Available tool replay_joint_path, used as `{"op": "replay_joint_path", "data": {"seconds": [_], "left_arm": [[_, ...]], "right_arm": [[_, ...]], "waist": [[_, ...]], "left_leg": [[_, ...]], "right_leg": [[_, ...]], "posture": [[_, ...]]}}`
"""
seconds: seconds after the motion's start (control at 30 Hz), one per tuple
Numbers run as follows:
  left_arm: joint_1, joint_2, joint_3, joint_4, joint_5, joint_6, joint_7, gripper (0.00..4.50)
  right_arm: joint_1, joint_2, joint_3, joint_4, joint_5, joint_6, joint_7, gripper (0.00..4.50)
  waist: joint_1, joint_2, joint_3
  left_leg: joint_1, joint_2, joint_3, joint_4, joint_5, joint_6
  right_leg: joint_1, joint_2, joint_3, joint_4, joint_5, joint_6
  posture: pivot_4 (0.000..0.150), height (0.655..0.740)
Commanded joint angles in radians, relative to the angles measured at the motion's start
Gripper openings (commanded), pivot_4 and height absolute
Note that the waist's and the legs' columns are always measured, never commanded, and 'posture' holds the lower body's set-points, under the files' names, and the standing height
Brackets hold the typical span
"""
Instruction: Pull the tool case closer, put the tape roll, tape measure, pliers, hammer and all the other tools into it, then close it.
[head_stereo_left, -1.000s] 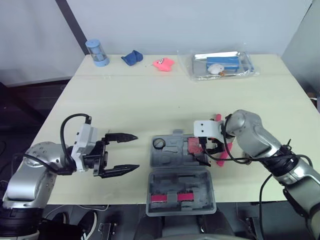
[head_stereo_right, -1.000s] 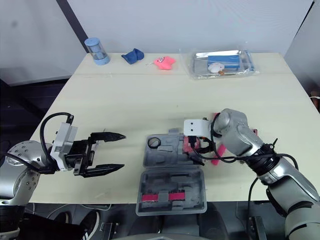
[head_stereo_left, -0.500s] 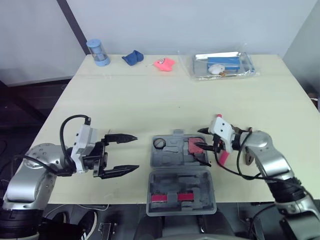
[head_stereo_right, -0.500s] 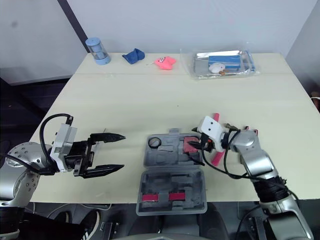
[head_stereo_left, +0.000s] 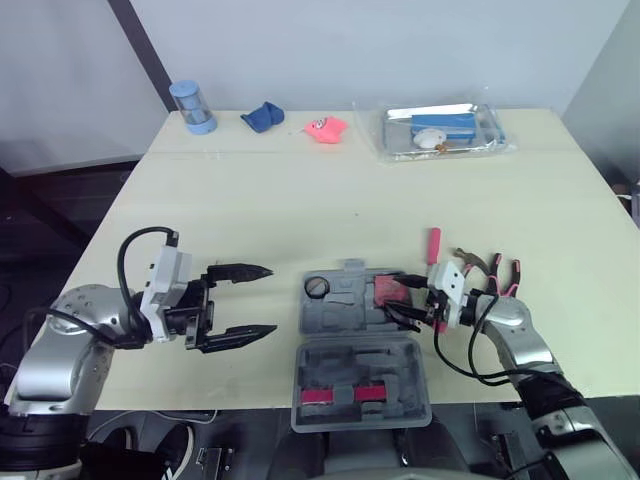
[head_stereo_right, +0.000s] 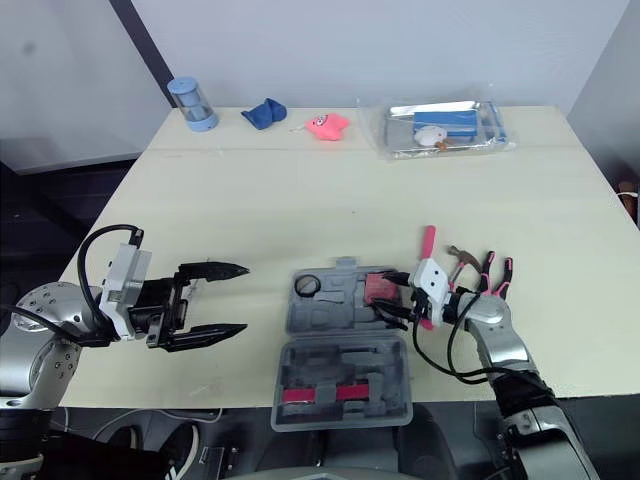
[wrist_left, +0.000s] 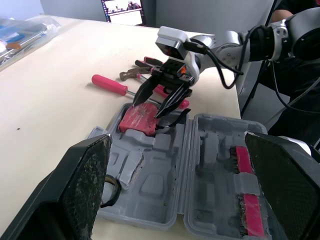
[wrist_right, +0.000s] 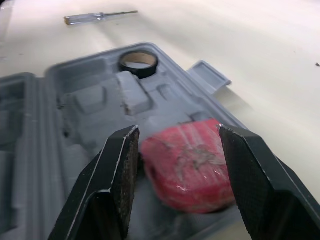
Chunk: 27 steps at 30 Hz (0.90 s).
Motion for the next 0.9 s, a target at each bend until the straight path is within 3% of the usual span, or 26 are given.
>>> {"op": "replay_joint_path", "data": {"seconds": [0.03, 0.37, 0.53, 0.73, 0.9], "left_arm": [[-0.005, 0.004, 0.028, -0.001, -0.009, -0.016, -0.009, 4.50], [0.013, 0.007, 0.037, -0.002, -0.007, -0.019, -0.009, 4.50], [0.024, 0.006, 0.045, -0.006, -0.005, -0.022, -0.004, 4.50], [0.057, 0.002, 0.053, -0.017, 0.005, -0.017, 0.021, 4.50], [0.095, -0.021, 0.091, -0.031, -0.021, 0.008, 0.097, 4.50]], "right_arm": [[-0.030, 0.005, -0.001, 0.080, -0.006, -0.041, 0.007, 2.66], [-0.103, -0.023, 0.095, 0.255, -0.134, 0.050, -0.004, 2.66], [-0.120, -0.055, 0.171, 0.262, -0.204, 0.155, 0.001, 2.66], [-0.120, -0.063, 0.163, 0.183, -0.187, 0.169, -0.016, 2.66], [-0.074, -0.078, 0.092, -0.004, -0.118, 0.128, -0.042, 2.66]], "waist": [[0.000, 0.000, 0.000], [-0.004, -0.002, -0.002], [-0.003, -0.008, -0.007], [0.000, -0.010, -0.013], [0.006, -0.008, -0.011]], "left_leg": [[0.000, 0.000, 0.000, 0.000, 0.000, 0.000], [0.005, 0.000, 0.003, 0.000, 0.000, 0.000], [0.017, 0.001, 0.005, -0.001, 0.000, 0.000], [0.021, 0.001, 0.005, -0.002, 0.000, 0.000], [0.019, 0.001, 0.005, -0.002, 0.000, 0.000]], "right_leg": [[0.000, 0.000, 0.000, 0.000, 0.000, 0.000], [0.002, 0.001, 0.004, 0.004, 0.000, 0.000], [0.012, 0.001, 0.005, 0.004, 0.000, 0.000], [0.015, 0.001, 0.006, 0.003, -0.001, -0.001], [0.014, 0.001, 0.006, 0.002, -0.001, -0.001]], "posture": [[0.150, 0.7400], [0.150, 0.7400], [0.150, 0.7400], [0.150, 0.7400], [0.150, 0.7400]]}}
